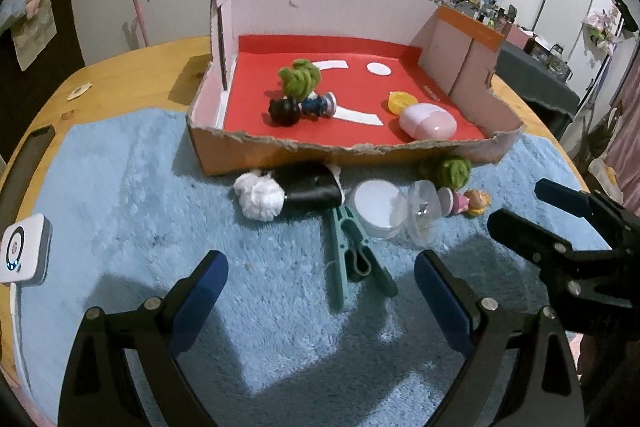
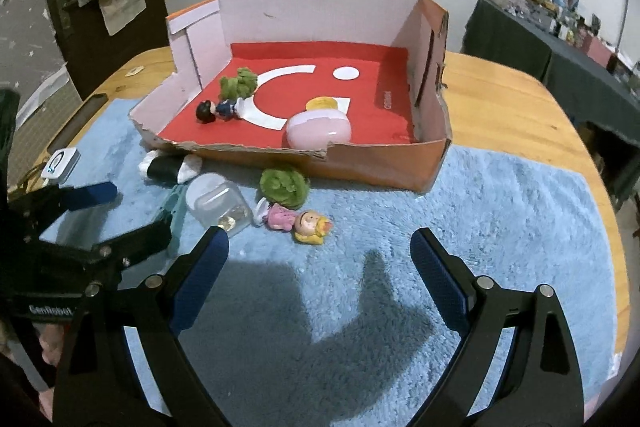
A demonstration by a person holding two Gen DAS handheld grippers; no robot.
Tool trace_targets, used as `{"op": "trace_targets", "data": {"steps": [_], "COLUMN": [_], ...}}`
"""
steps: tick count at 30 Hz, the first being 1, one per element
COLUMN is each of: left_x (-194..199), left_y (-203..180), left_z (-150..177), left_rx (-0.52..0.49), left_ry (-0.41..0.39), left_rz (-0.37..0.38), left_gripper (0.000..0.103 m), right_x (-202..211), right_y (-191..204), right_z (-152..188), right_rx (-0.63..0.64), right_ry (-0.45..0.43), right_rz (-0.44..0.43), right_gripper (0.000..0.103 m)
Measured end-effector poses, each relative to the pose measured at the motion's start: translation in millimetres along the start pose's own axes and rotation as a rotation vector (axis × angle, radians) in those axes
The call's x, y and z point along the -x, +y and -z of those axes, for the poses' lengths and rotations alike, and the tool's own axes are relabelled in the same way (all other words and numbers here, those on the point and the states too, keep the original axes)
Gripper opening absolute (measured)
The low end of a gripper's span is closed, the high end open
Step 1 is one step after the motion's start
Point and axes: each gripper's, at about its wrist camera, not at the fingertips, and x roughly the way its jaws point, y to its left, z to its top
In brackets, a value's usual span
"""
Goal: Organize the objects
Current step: 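Move the left tool to the teal clothespin while the right tool approaches the pink-dressed doll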
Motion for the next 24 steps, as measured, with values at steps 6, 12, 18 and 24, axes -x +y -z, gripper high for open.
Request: {"op": "trace_targets", "data": {"steps": [6,12,18,24], "left_x": [-3.3,-6.5,-4.7,-7.5], "left_y": [0.0,4.1,6.7,13.4], "left_z": [2.4,6.1,3.2,1.7], "left_rx": [-0.016,-0.031,-0.048,-0.028], "left_ry": [-0.007,-0.015,-0.035,-0.024], "left_rz": [-0.031,-0.032,-0.073,-0.065], "left_gripper": [0.096,0.095,0.095,0.094], "right_x": [-10.8,-20.5,-32.3,-41.6], "right_y": [-3.0,-2.0,0.1,1.5], "right_z": [-0.7,-2.9,-4.8,-4.9], "right_rx": [-0.026,-0.043,-0.043,-0.044], "right_ry": [0.018,0.033,0.050,0.056], "right_rz": [-0.013,-0.025,-0.024,0.002], "right_gripper": [0.092,0.091,0.091,0.090]}}
